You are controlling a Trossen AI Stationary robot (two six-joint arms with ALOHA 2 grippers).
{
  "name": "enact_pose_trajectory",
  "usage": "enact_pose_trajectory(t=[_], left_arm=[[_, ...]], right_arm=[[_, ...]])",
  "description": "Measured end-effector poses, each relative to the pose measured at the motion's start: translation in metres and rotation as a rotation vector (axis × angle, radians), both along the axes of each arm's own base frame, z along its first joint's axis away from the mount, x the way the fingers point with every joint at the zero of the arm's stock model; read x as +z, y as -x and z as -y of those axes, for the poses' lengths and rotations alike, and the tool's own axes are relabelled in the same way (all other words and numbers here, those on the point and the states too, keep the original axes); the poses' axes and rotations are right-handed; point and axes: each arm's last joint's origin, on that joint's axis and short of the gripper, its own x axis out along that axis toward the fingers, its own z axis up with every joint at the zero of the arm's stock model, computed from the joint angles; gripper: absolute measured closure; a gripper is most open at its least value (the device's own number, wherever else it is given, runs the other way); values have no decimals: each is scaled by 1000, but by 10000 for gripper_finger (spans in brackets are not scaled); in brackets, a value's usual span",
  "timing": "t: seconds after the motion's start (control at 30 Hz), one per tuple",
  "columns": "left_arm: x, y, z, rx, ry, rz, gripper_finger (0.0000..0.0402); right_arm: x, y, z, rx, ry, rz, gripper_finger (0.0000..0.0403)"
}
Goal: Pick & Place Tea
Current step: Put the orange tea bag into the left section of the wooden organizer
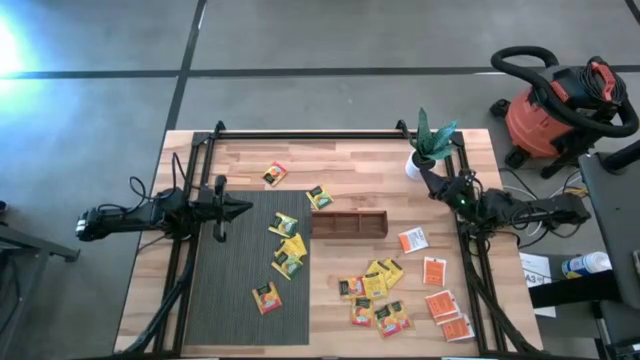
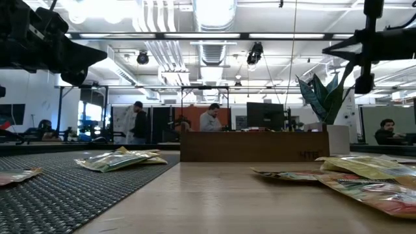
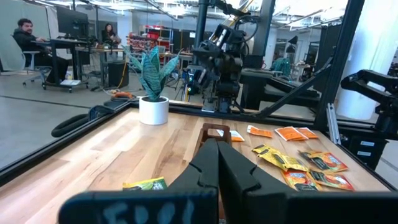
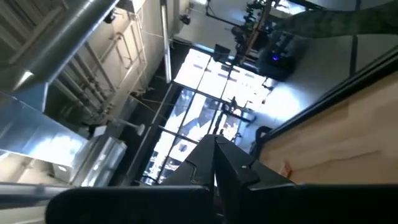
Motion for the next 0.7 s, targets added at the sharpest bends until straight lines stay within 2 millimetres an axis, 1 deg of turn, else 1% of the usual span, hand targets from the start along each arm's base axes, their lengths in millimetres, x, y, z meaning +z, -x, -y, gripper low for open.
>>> enact_pose_trajectory(t=[0.13,0.33,0.4,0.5,0.6,0.7], left_arm=[[0,0,0,0,0,-2,401],[0,0,0,0,0,-3,401],[0,0,0,0,0,-3,401],[0,0,0,0,0,-3,401],[0,0,0,0,0,-3,401],[0,0,0,0,0,-3,401]], right_arm=[[-2,-4,-1,19,-57,19,394],[-14,-12,-1,-10,-18,-140,394],[-17,-14,-1,-38,-50,-148,394],[-20,-18,-1,-30,-61,-168,392],[-23,-20,-1,-18,-57,-204,375],[-25,-22,-1,-19,-55,-219,341]])
